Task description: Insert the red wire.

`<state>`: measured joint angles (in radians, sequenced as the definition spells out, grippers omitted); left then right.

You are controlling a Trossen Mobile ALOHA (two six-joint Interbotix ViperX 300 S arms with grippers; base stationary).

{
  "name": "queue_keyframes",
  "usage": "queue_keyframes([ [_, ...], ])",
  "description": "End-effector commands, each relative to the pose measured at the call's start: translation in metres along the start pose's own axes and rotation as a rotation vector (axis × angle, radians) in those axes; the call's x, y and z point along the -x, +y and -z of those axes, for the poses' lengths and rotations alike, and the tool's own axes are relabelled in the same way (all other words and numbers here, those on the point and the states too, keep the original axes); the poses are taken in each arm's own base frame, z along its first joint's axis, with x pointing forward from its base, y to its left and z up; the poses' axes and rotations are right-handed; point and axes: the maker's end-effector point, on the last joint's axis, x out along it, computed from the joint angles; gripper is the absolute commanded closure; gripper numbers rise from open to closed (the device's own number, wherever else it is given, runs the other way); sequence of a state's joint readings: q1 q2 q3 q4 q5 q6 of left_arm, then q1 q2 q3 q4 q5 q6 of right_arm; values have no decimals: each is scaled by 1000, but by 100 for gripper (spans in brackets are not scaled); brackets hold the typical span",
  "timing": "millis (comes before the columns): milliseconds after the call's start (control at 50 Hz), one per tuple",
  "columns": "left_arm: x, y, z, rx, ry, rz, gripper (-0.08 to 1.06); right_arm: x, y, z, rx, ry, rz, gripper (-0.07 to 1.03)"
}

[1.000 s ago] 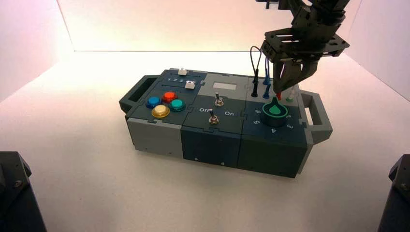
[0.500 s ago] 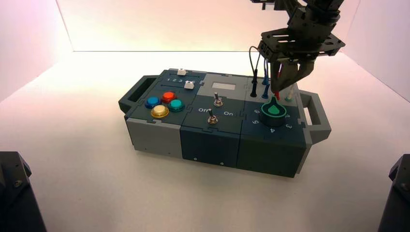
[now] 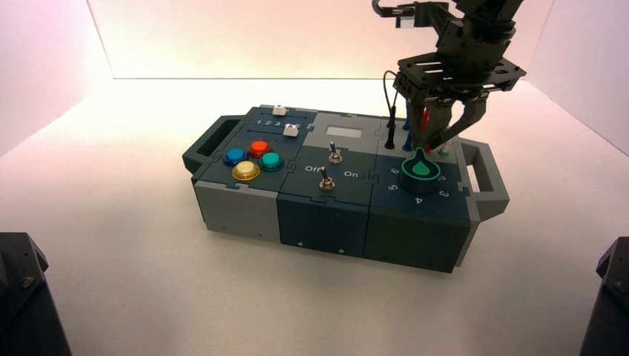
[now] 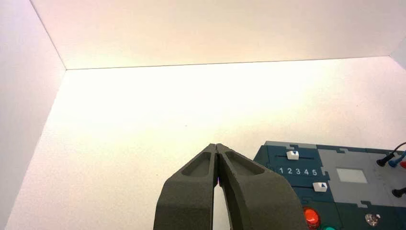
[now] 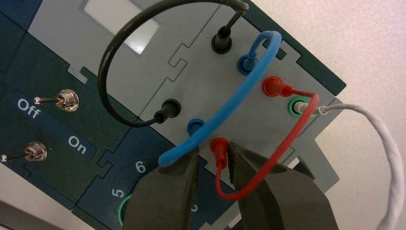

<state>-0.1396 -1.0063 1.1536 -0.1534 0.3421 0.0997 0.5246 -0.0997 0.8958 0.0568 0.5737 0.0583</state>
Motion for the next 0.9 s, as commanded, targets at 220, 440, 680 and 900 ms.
queue_keyframes([
  [220, 1, 1, -9, 0, -23, -5, 101, 33, 3, -8, 10, -4, -2, 56],
  [440, 1, 1, -8, 1, -20, -6, 101, 56, -2, -5, 22, -7, 19, 56],
  [680, 1, 2, -5, 1, -19, -9, 101, 55, -3, 5, 33, 14, 20, 56],
  [900, 1, 2, -3, 1, -14, -10, 101, 55, -3, 4, 35, 8, 21, 56],
])
